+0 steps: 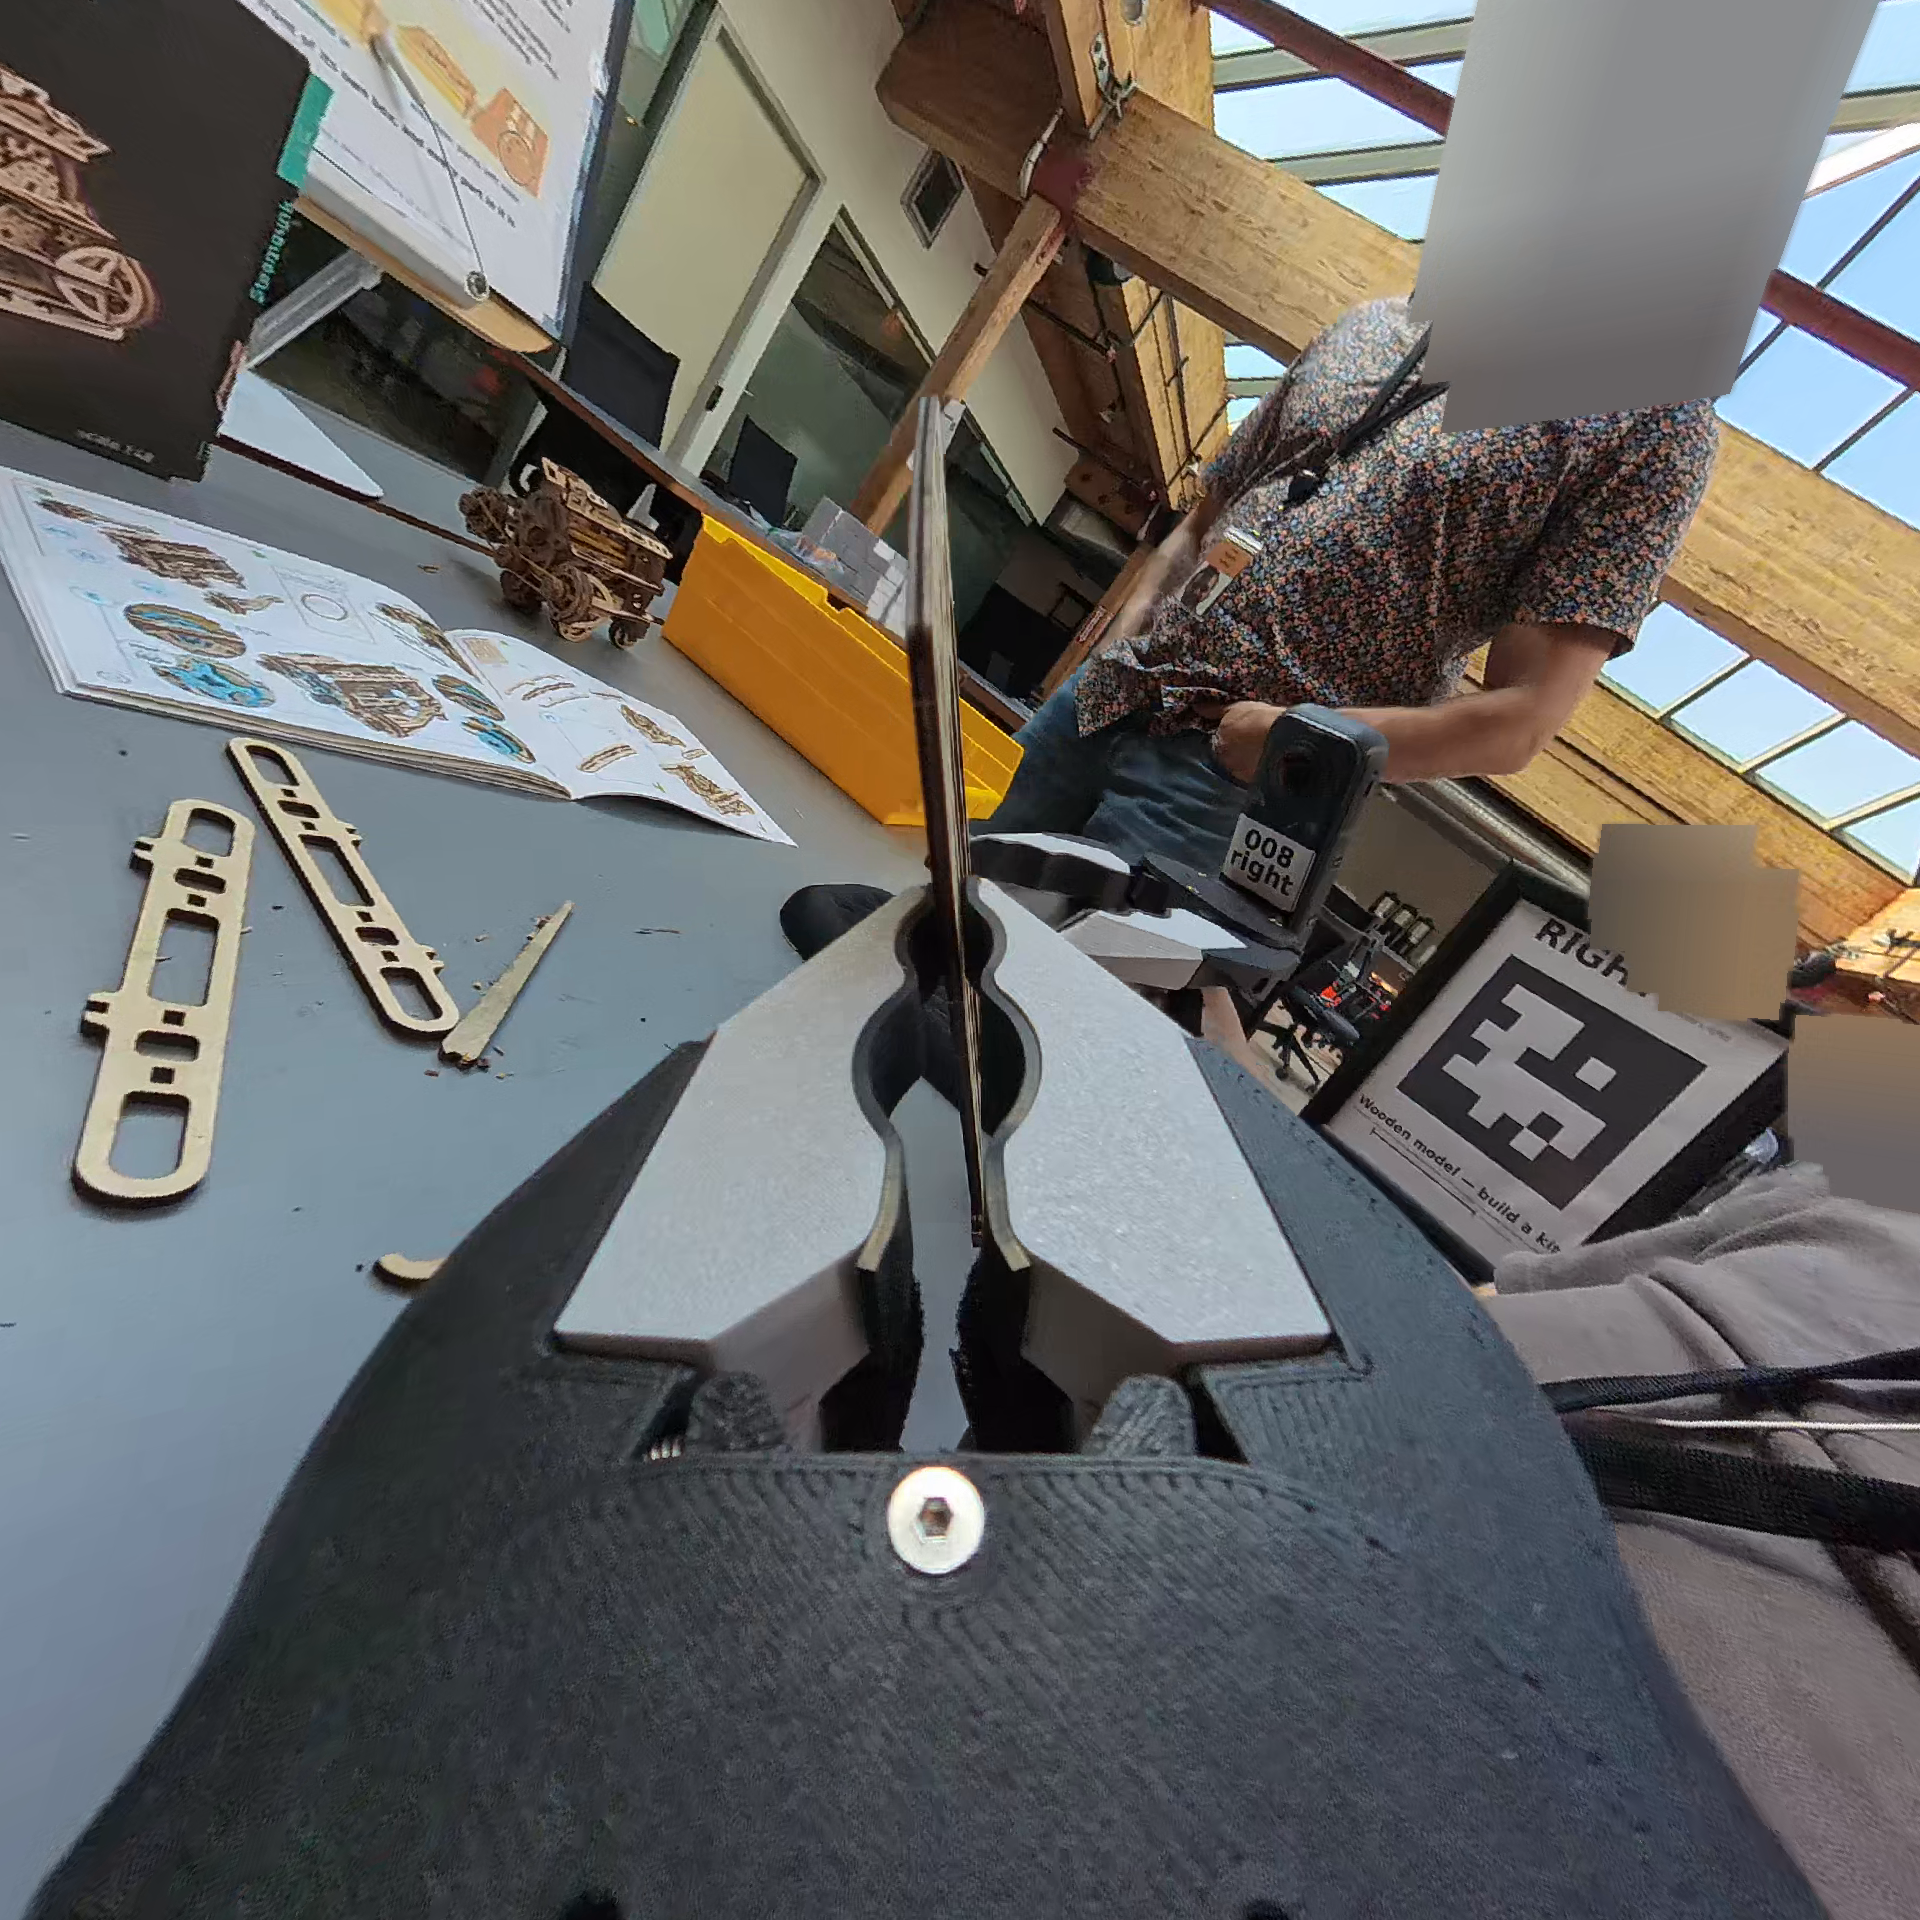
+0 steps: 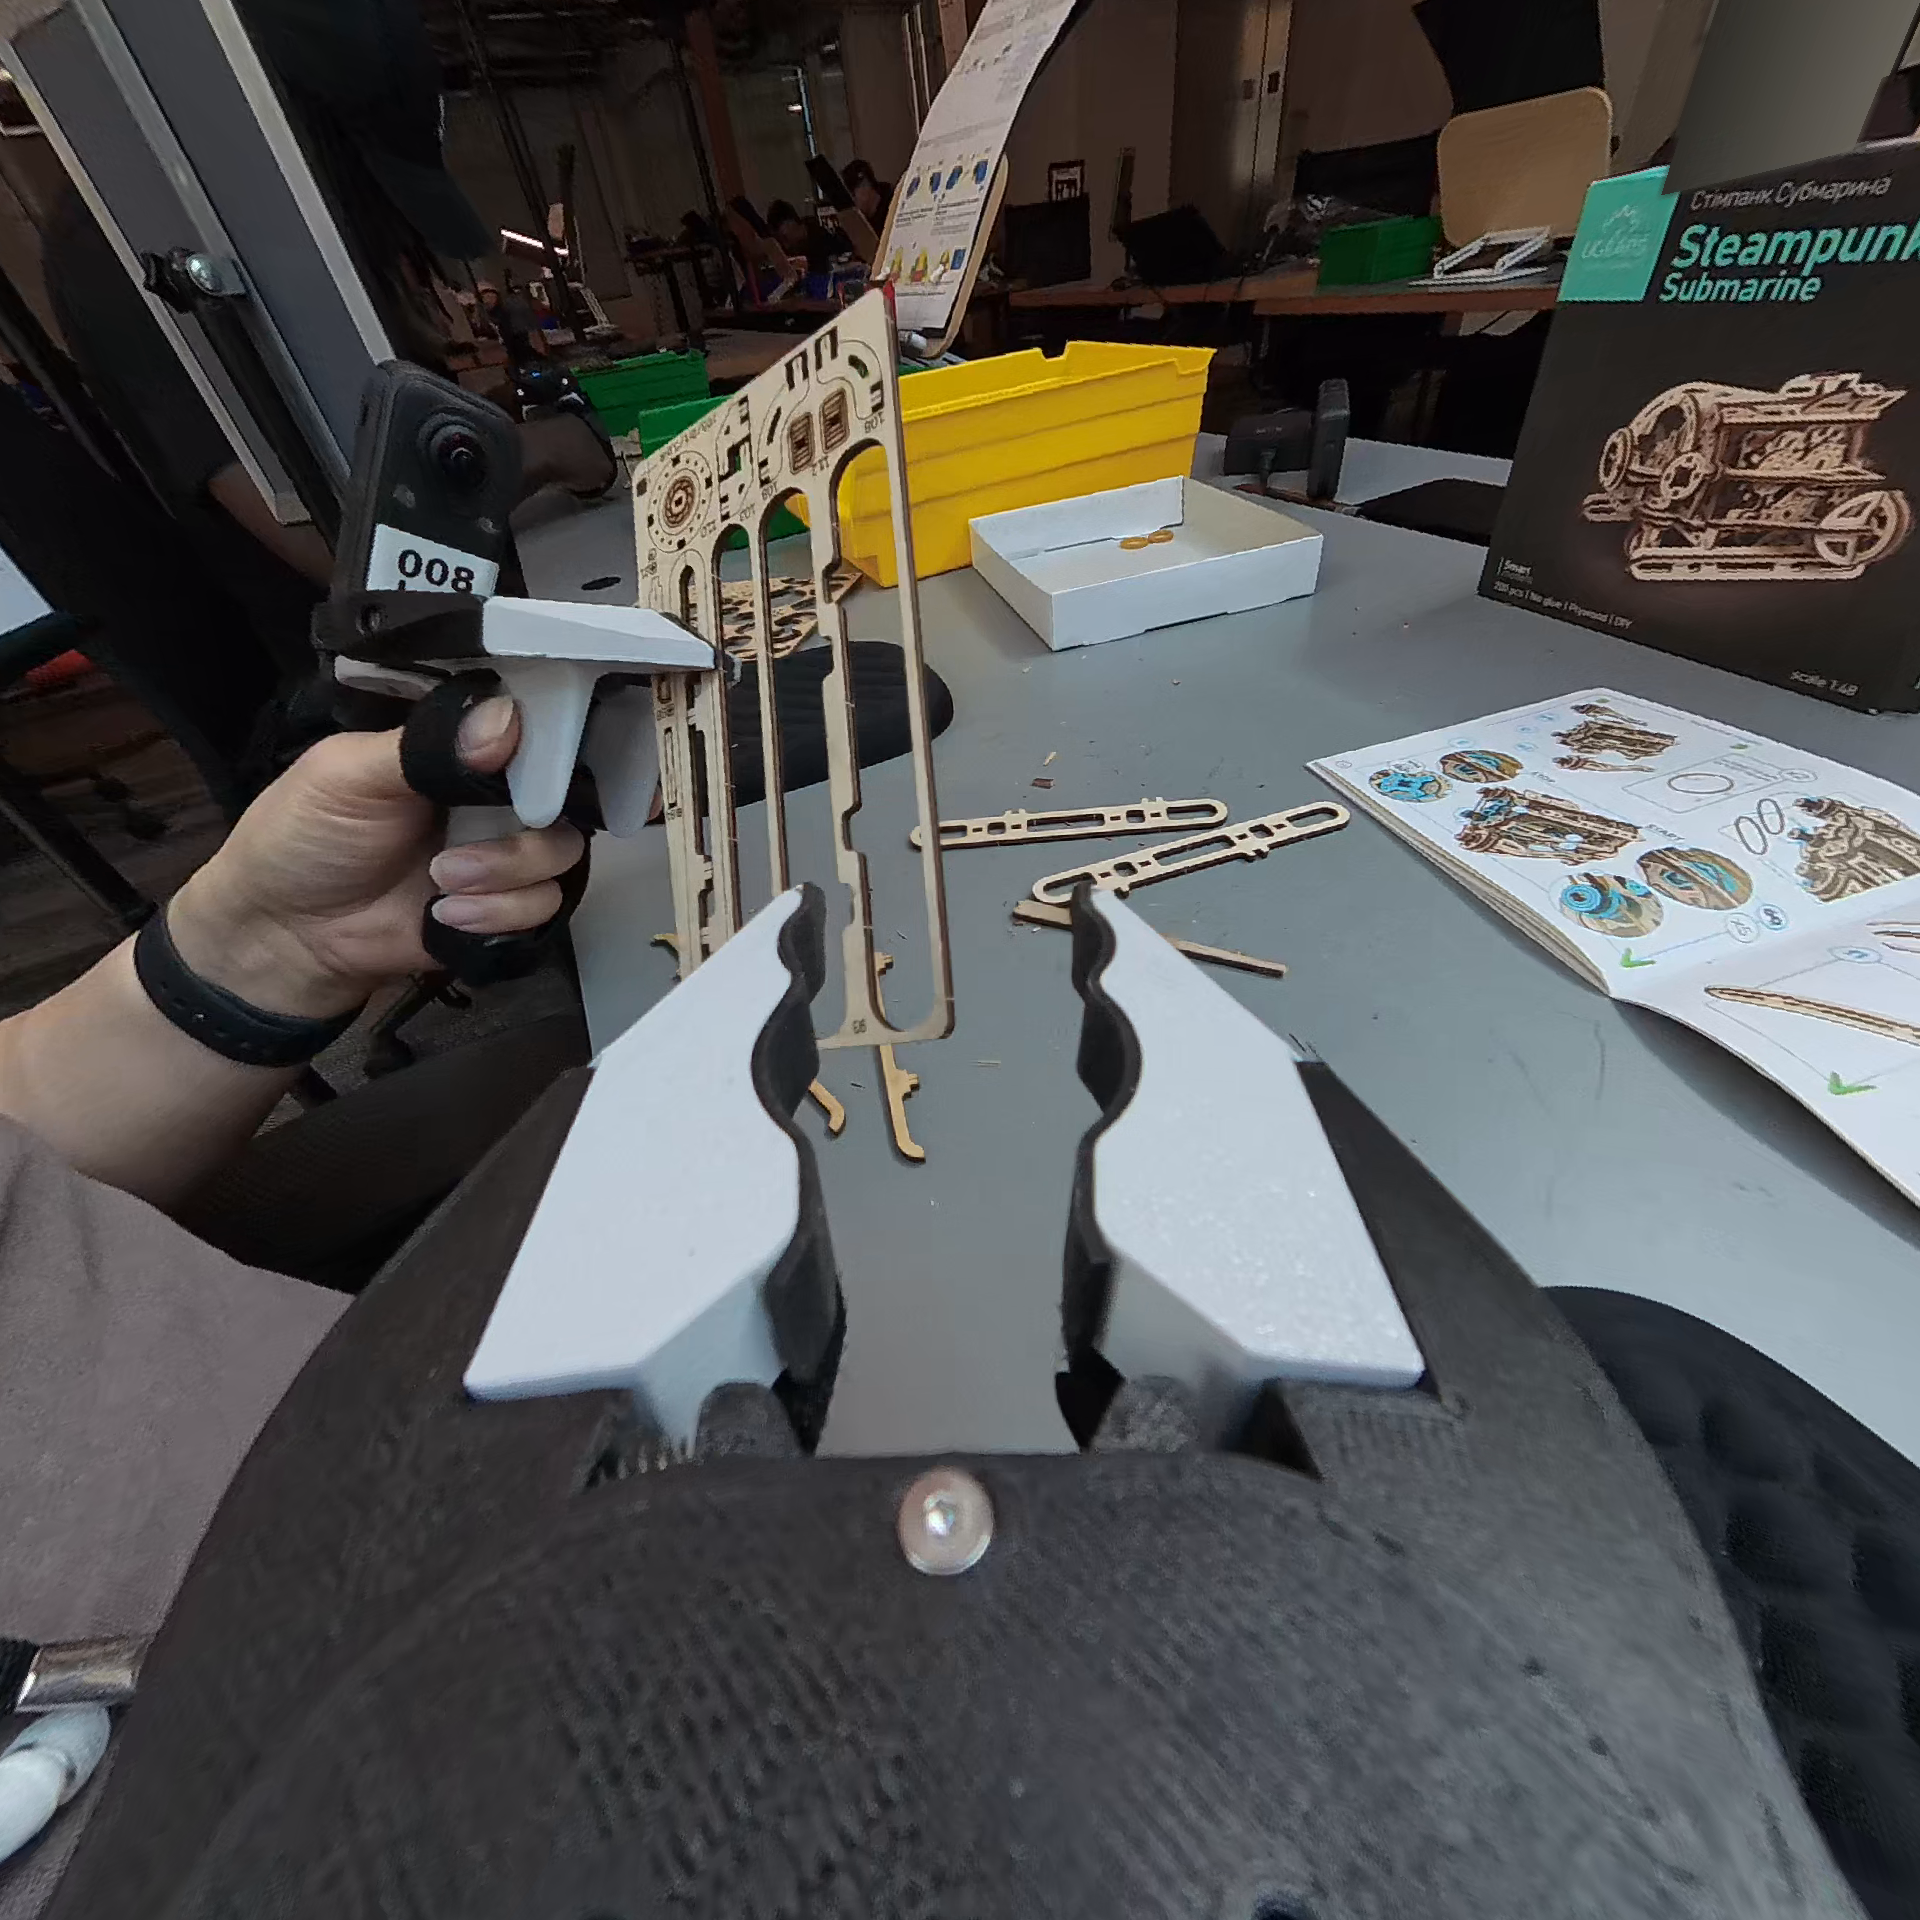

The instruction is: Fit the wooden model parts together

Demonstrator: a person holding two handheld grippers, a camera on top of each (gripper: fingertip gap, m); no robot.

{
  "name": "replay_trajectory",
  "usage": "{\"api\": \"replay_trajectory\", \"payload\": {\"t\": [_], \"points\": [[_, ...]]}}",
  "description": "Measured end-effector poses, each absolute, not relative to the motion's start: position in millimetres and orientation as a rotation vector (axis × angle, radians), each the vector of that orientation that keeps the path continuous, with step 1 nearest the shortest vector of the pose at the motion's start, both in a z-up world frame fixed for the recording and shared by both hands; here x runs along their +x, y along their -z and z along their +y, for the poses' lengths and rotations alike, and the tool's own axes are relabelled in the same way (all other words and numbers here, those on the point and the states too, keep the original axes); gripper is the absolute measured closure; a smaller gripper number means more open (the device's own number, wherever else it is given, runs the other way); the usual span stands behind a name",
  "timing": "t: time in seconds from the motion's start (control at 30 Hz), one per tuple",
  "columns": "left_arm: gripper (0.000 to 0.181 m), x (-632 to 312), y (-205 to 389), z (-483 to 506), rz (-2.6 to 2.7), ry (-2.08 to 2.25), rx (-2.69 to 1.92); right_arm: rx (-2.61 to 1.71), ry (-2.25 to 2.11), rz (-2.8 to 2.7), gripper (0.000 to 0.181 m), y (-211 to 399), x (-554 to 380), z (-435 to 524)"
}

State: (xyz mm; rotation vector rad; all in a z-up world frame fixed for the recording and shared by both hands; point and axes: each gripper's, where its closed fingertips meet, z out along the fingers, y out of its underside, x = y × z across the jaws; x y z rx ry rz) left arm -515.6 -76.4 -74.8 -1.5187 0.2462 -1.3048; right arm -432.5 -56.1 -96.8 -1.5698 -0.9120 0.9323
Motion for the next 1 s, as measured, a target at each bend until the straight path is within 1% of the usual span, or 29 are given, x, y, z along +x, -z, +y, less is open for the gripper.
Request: {"api": "replay_trajectory", "payload": {"t": [0.07, 0.1, 0.27, 0.3, 0.33, 0.37, 0.4, 0.43, 0.5, 0.67, 0.8, 0.83, 0.87, 0.9, 1.0], "points": [[0.181, -506.7, 70.5, -79.2, 0.329, 1.321, -1.529, -1.599, -0.903, -0.941, 0.122, 95.9, -429.9, -47.3], [0.181, -503.1, 69.0, -80.4, 0.364, 1.327, -1.534, -1.595, -0.912, -0.956, 0.121, 93.0, -429.7, -44.5], [0.181, -491.3, 70.8, -84.5, 0.456, 1.408, -1.556, -1.671, -1.244, -1.02, 0.124, 97.0, -444.7, -53.3], [0.181, -489.7, 71.3, -85.2, 0.461, 1.438, -1.555, -1.672, -1.344, -1.012, 0.13, 96.3, -448.5, -56.9], [0.181, -490.1, 72.5, -82.9, 0.446, 1.451, -1.558, -1.672, -1.437, -0.999, 0.144, 95.8, -451.1, -59.8], [0.181, -491.5, 74.9, -79.5, 0.433, 1.446, -1.565, -1.663, -1.553, -1.005, 0.169, 94.1, -452.5, -66.5], [0.181, -492.9, 75.8, -77.8, 0.429, 1.45, -1.561, -1.663, -1.665, -0.983, 0.179, 91.0, -453.3, -70.7], [0.18, -494.7, 75.5, -77.4, 0.424, 1.464, -1.551, -1.658, -1.753, -0.945, 0.181, 87.8, -453.2, -71.8], [0.172, -501.8, 73.4, -75.7, 0.385, 1.496, -1.522, -1.689, -1.817, -0.881, 0.181, 90.1, -451.6, -68.0], [0.17, -520.1, 77.3, -68.9, 0.301, 1.509, -1.51, -1.71, -1.906, -0.743, 0.181, 86.2, -445.3, -53.5], [0.167, -517.3, 83.1, -66.0, 0.284, 1.509, -1.537, -1.729, -1.896, -0.753, 0.181, 86.2, -446.2, -51.1], [0.169, -514.6, 85.4, -66.1, 0.291, 1.513, -1.549, -1.733, -1.899, -0.758, 0.181, 86.9, -447.1, -51.8], [0.178, -511.9, 87.4, -66.3, 0.297, 1.517, -1.559, -1.734, -1.904, -0.759, 0.181, 87.5, -447.7, -52.3], [0.181, -510.3, 88.0, -66.6, 0.302, 1.52, -1.559, -1.731, -1.917, -0.759, 0.181, 87.8, -448.2, -53.1], [0.181, -507.7, 89.9, -66.4, 0.303, 1.519, -1.577, -1.748, -1.928, -0.726, 0.181, 92.1, -446.4, -48.6]]}}
